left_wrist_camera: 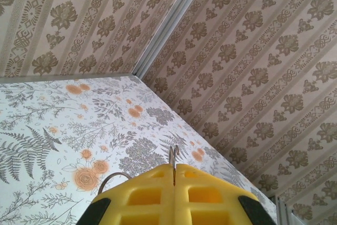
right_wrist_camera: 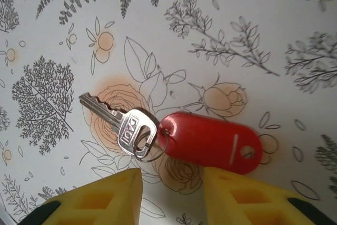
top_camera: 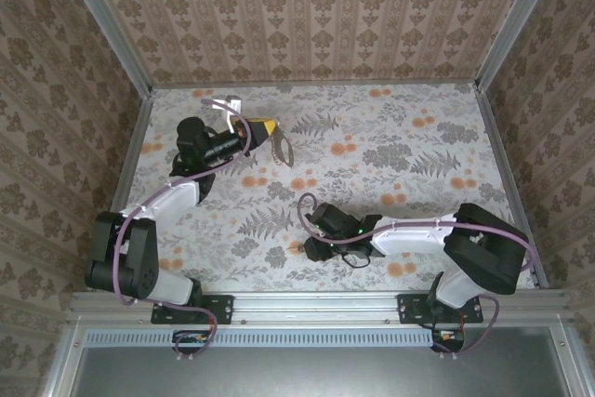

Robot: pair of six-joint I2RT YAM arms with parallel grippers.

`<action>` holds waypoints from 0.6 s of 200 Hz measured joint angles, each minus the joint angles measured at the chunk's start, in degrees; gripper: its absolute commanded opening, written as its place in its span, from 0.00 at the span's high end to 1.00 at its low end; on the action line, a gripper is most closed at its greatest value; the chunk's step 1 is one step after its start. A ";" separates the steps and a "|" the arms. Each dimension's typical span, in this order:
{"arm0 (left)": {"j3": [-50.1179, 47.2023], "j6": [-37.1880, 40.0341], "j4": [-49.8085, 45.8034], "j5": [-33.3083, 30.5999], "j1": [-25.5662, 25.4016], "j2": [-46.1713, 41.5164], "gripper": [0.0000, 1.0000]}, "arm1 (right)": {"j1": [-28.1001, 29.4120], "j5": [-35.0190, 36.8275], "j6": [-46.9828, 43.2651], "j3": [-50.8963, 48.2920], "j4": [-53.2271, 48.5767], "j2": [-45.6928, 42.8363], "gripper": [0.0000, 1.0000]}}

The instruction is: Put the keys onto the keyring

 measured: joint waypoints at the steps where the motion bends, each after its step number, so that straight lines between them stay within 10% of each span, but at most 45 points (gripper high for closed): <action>1: 0.00 0.00 0.00 -0.02 0.00 0.00 1.00 | 0.00 -0.09 0.02 0.00 0.04 0.11 0.63; 120: 0.00 0.00 0.00 -0.28 -0.44 0.00 1.00 | -6.73 -2.56 -0.17 4.46 3.17 5.35 0.63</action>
